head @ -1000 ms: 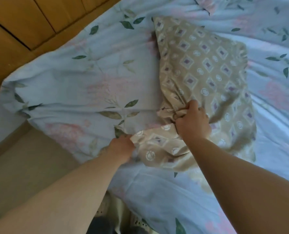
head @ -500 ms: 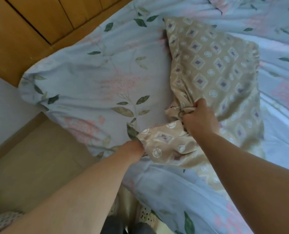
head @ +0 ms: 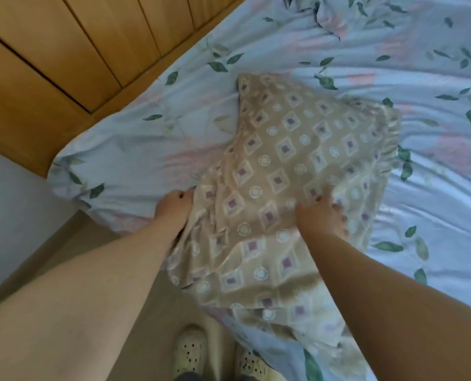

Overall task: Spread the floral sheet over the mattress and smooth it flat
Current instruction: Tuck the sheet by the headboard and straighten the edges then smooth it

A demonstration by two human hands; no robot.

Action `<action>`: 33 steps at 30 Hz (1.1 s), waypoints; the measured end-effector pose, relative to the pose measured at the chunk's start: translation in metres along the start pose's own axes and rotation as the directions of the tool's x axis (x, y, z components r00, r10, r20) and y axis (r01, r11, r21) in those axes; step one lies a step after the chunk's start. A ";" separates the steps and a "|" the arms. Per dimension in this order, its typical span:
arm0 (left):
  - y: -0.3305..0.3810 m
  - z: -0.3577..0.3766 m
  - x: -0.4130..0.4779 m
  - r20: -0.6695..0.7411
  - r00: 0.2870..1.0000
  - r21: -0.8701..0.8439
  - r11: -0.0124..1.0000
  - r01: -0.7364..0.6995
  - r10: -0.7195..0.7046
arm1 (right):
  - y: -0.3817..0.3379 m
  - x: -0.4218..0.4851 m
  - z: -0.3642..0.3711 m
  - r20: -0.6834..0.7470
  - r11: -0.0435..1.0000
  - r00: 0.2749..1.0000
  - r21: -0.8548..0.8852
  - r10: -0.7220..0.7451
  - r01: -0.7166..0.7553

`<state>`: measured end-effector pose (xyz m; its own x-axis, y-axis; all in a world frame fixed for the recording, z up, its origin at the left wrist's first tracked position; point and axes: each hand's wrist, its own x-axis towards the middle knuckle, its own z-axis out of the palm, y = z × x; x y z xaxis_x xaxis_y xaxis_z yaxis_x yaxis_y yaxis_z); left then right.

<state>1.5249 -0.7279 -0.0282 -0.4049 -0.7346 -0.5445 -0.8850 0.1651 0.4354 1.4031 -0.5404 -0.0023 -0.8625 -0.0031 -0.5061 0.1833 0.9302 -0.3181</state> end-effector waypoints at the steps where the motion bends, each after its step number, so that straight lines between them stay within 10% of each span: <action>1: 0.011 0.003 0.000 0.028 0.999 -0.079 0.997 -0.019 0.021 | 0.012 0.007 -0.001 0.001 0.997 0.997 0.022 0.080 -0.080; 5: 0.046 0.028 0.000 0.286 0.955 -0.274 0.962 -0.002 0.083 | 0.048 0.025 0.006 0.090 0.914 0.955 0.279 0.282 -0.296; 15: 0.071 0.032 -0.002 0.240 0.970 -0.267 0.963 0.038 0.029 | 0.063 0.052 -0.020 0.309 0.634 0.917 0.664 0.251 -0.397; 20: 0.113 -0.003 -0.003 0.085 0.974 -0.264 0.947 -0.182 0.210 | 0.023 0.047 -0.056 0.132 0.723 0.979 0.661 0.153 -0.202; 33: 0.219 -0.198 0.099 -0.177 0.848 -0.242 0.813 -0.530 0.500 | -0.179 0.069 -0.092 -0.194 0.474 0.977 0.854 -0.090 0.213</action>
<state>1.3363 -0.8946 0.1554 -0.7450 -0.6568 -0.1167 -0.4489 0.3642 0.8160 1.2674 -0.6730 0.0931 -0.9505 -0.0155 -0.3102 0.3059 0.1266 -0.9436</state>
